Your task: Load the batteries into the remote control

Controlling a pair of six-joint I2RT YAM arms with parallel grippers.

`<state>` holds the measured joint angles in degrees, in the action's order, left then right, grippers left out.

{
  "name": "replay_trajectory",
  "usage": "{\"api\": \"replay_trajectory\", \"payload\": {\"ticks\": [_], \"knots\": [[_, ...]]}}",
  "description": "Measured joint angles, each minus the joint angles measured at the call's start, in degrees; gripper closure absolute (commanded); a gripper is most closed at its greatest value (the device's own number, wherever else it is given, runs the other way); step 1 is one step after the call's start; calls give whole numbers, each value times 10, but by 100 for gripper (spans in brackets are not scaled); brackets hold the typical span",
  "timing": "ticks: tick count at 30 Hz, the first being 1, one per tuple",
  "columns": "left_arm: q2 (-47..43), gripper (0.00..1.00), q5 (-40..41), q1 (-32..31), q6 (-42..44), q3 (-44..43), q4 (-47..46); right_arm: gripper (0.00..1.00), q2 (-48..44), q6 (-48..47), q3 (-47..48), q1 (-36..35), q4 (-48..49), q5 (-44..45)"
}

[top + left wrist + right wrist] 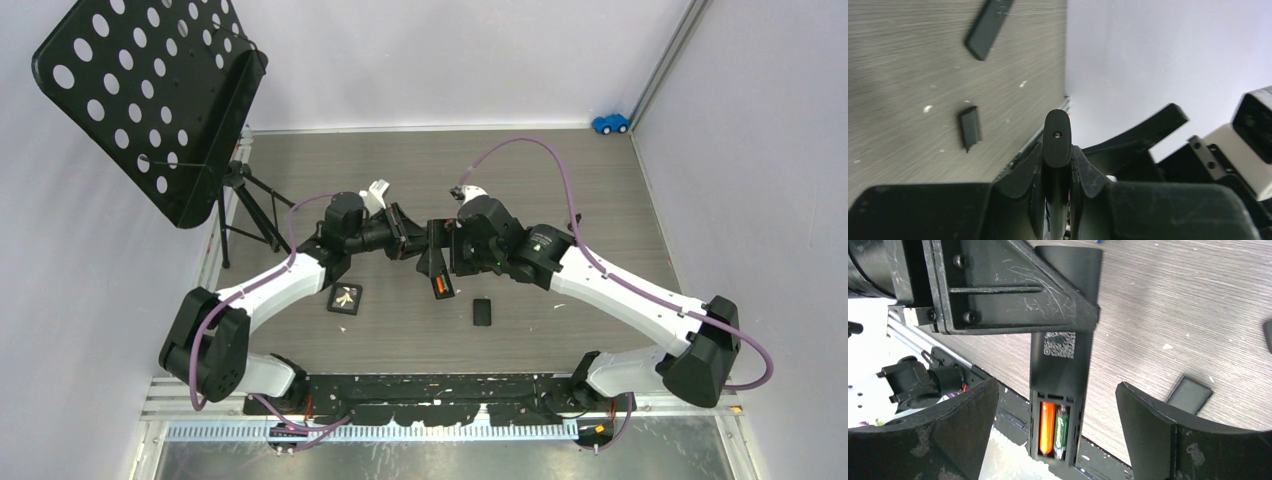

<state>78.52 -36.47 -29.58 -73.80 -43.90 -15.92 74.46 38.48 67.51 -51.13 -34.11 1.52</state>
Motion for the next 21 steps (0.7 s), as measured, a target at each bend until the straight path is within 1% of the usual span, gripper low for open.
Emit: {"api": "replay_trajectory", "payload": {"ticks": [3,6,8,11,12,19,21], "knots": [[0,100,29,0,42,-8,54,13,-24,18,-21,2,-1,36],[-3,100,57,3,78,-9,92,24,-49,38,-42,4,-13,80],[-8,100,76,4,99,-9,114,35,-63,54,-60,11,-23,111],[-17,100,98,5,117,-9,128,46,-55,83,-80,31,-50,139],[-21,100,104,5,123,-9,131,49,-44,95,-85,42,-59,143],[-44,100,140,5,150,-8,153,51,32,201,-137,101,-51,133],[-49,100,149,5,158,-8,159,53,50,236,-143,110,-45,128]]}}
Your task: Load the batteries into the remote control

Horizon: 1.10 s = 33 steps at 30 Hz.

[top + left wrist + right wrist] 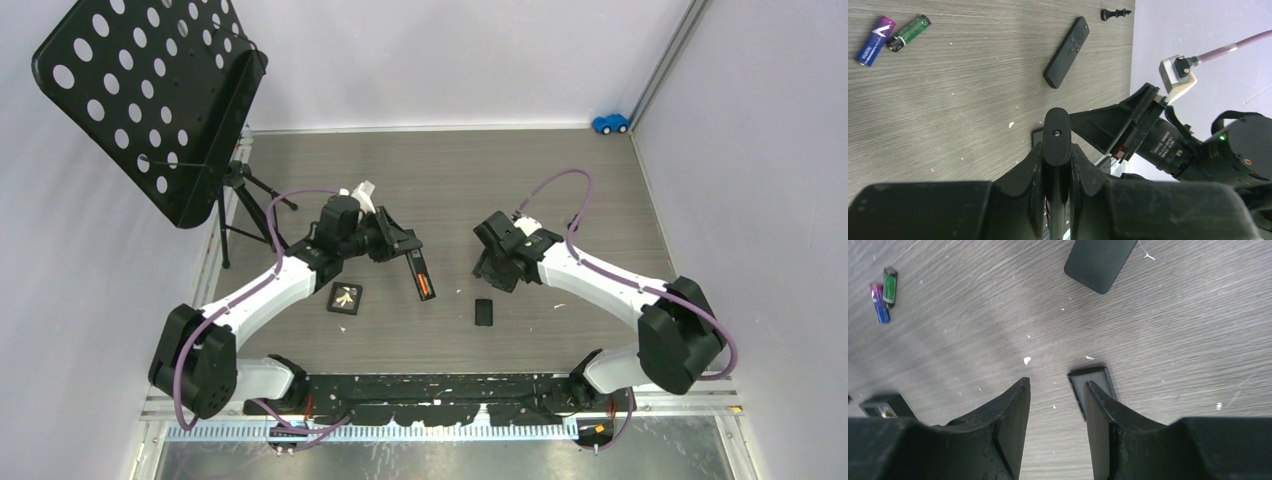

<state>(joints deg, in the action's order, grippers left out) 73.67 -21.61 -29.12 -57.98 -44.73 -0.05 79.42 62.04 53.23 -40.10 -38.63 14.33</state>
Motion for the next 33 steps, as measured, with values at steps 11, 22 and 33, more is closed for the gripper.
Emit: {"api": "replay_trajectory", "payload": {"ticks": [11,22,33], "knots": [[-13,100,25,0,22,0,10,60,69,148,-20,5,26,-17],[-27,100,39,1,35,0,18,64,97,199,-30,9,31,-28],[-27,100,43,5,43,0,28,68,97,202,-41,9,30,-28]]}}
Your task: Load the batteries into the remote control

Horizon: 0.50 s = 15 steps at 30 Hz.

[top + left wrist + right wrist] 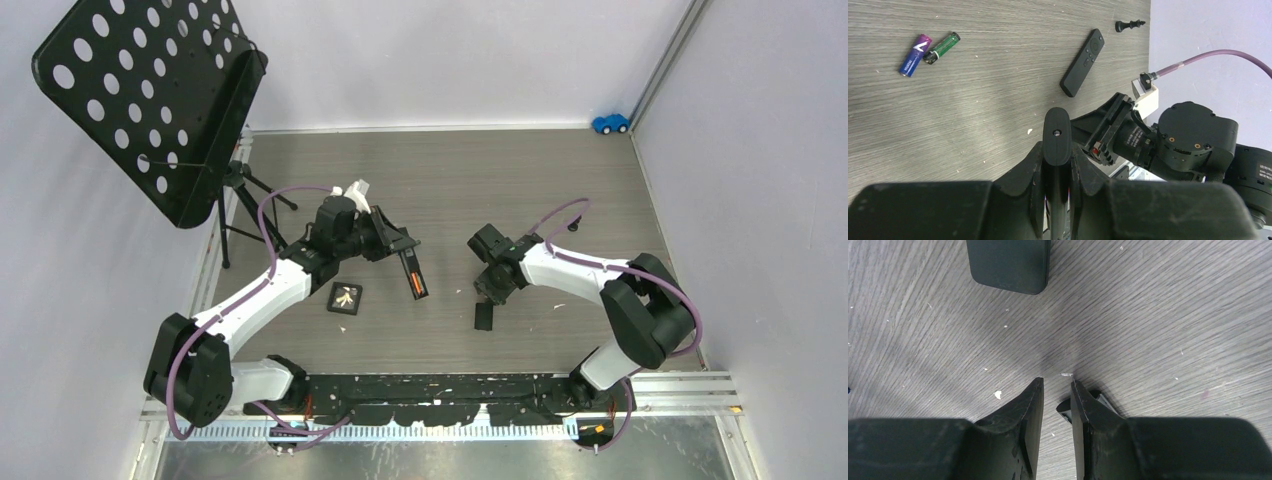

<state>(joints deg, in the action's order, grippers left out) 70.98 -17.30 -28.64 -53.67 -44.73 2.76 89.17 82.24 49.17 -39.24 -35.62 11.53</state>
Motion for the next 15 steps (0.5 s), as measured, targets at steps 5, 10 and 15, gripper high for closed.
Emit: {"api": "replay_trajectory", "payload": {"ticks": [5,10,15], "knots": [[-3,100,5,3,1,0,8,68,-29,-7,1,-6,-20,23],[-10,100,9,3,2,0,12,59,-86,-4,12,-31,-40,40],[-12,100,9,3,1,0,14,50,-94,17,1,-37,-38,34]]}}
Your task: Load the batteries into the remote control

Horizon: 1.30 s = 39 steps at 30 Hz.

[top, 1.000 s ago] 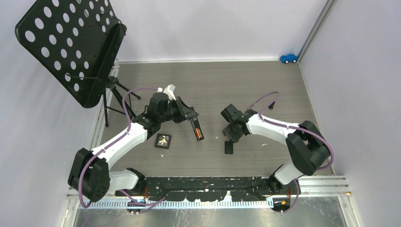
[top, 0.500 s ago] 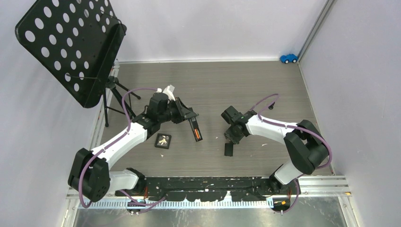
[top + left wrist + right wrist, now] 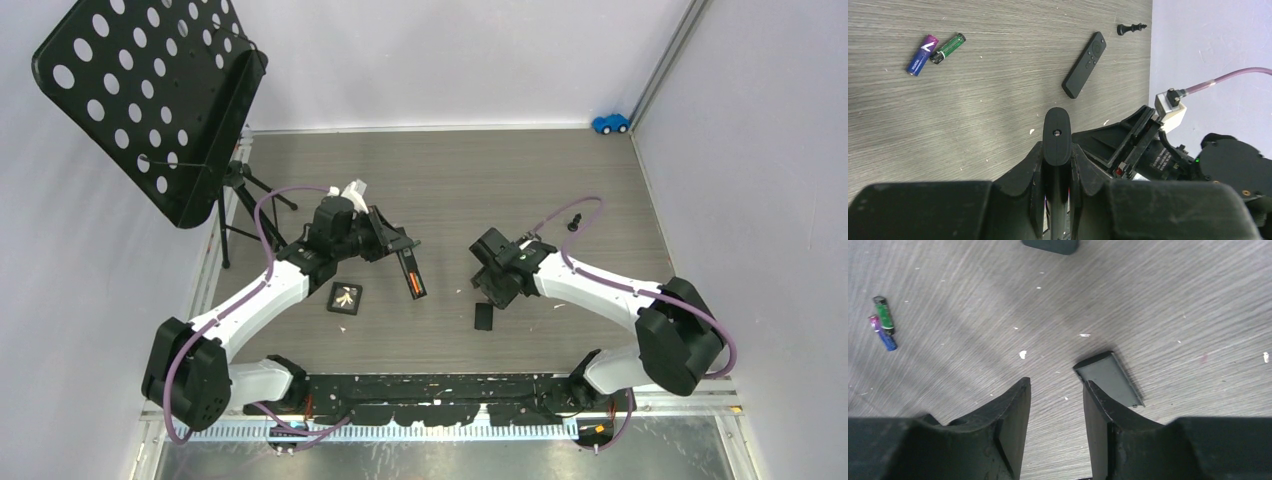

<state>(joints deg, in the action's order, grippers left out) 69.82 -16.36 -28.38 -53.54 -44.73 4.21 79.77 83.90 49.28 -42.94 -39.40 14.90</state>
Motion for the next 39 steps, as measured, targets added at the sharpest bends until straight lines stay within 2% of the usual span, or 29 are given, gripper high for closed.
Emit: {"api": "replay_trajectory", "payload": {"ticks": [5,19,30,32,36,39], "knots": [[-5,100,4,0,0,0,5,50,6,19,-31,0,3,-9],[-9,100,8,6,2,0,12,66,44,35,-37,20,49,-20],[-9,100,8,9,2,0,15,71,62,35,-39,26,58,-29],[-11,100,8,10,2,0,16,76,64,35,-38,26,63,-32],[-16,100,9,11,2,0,17,98,69,34,-38,26,74,-39],[-17,100,9,12,2,0,17,100,70,30,-38,26,79,-41]]}}
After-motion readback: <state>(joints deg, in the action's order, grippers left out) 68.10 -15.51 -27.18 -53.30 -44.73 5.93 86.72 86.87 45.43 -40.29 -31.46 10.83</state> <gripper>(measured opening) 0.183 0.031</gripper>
